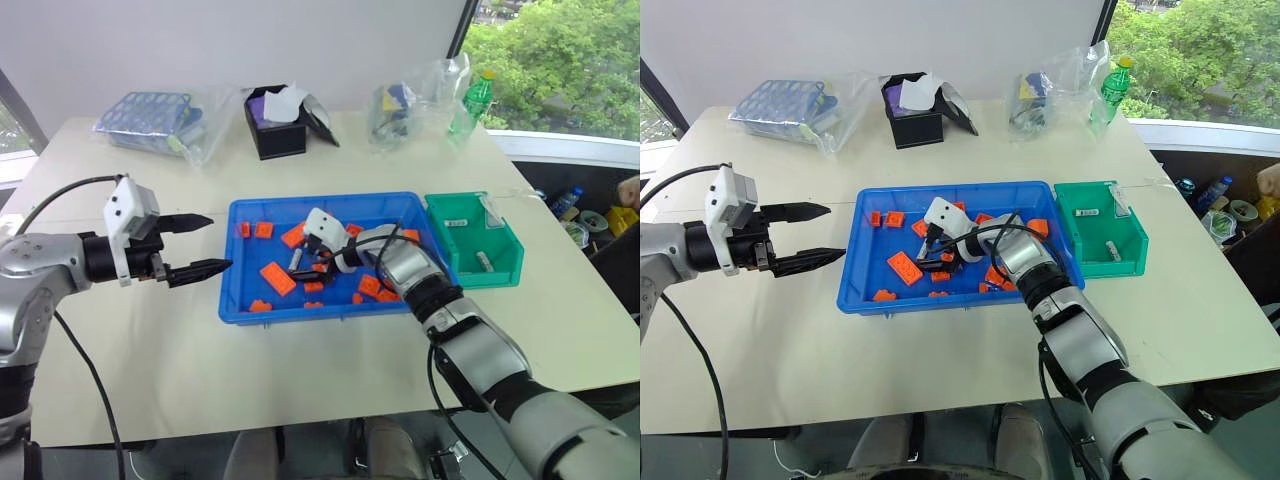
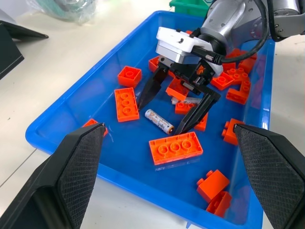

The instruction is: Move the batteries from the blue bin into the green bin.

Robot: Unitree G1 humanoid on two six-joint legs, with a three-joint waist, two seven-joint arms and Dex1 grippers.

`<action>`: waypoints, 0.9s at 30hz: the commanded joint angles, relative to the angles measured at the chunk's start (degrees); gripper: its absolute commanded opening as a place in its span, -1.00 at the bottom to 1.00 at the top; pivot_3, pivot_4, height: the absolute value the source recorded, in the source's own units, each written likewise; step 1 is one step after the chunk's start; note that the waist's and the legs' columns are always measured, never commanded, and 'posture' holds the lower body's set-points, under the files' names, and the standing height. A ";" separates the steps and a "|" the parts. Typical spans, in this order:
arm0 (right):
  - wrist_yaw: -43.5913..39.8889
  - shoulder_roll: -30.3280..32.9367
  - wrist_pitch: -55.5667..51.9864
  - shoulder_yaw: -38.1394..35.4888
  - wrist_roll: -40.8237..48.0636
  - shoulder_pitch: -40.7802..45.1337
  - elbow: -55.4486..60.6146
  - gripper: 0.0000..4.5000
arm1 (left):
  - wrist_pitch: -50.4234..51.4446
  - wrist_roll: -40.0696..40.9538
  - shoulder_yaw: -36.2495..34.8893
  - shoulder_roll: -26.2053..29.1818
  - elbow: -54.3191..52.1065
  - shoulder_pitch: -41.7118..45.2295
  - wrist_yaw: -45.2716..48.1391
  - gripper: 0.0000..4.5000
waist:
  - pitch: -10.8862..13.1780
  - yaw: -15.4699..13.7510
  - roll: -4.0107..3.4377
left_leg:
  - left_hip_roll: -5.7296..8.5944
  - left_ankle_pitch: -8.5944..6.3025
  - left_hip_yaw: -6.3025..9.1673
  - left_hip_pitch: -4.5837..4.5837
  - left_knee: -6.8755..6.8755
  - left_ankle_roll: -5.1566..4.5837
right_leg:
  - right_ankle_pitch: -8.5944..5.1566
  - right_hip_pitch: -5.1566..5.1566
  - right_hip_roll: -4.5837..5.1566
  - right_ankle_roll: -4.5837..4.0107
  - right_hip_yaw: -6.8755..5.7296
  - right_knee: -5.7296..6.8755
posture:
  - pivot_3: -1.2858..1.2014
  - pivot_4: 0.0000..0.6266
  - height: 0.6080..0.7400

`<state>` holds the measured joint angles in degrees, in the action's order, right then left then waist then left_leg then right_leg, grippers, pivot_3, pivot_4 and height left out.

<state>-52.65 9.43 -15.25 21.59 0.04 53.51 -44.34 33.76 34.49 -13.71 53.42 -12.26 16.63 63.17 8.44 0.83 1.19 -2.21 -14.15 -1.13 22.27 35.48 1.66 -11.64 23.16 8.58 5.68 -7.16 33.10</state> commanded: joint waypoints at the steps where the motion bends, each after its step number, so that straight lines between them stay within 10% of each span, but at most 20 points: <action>1: -0.05 -0.39 0.10 -1.61 -0.30 0.65 0.22 0.72 | 0.26 0.89 -0.66 0.96 -1.33 1.56 0.18 1.00 | 0.00 0.01 0.00 | 0.00 0.00 0.00 0.00 0.00 0.00 | 0.00 0.00 0.00 0.00 0.00 0.00 | 0.03 -0.52 0.64; 5: -0.72 0.54 -1.45 -2.04 -0.30 -0.19 3.22 -0.01 | 0.44 0.92 -0.18 0.61 -1.31 2.10 0.75 1.00 | 0.00 0.00 0.00 | 0.00 0.00 0.00 0.00 0.00 0.00 | 0.00 0.00 0.00 0.00 0.00 0.00 | 0.03 -0.52 0.64; 16: 2.88 7.44 -20.32 -14.48 7.56 -1.63 29.41 0.00 | 2.38 3.36 3.39 -1.81 -0.33 6.51 2.61 1.00 | 0.00 -0.21 0.00 | 0.01 0.00 0.00 0.03 0.01 0.00 | 0.01 -0.02 0.00 0.01 0.02 0.00 | 0.03 -0.52 0.64; 27: 12.11 27.66 -40.40 -37.70 13.88 -18.10 50.32 0.00 | 1.60 2.83 9.72 -6.72 1.92 12.46 5.97 1.00 | -0.20 -1.72 0.34 | 0.09 0.00 0.02 0.08 0.04 0.01 | -0.24 -0.04 0.06 0.00 0.02 -0.17 | 0.03 -0.52 0.64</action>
<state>-41.45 35.87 -54.53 -12.67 12.58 35.77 2.74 36.61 37.14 -4.15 46.85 -9.53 27.71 68.60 8.24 -0.89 1.53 -2.13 -14.15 -1.12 22.36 35.55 1.67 -11.88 23.11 8.64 5.68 -7.14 32.91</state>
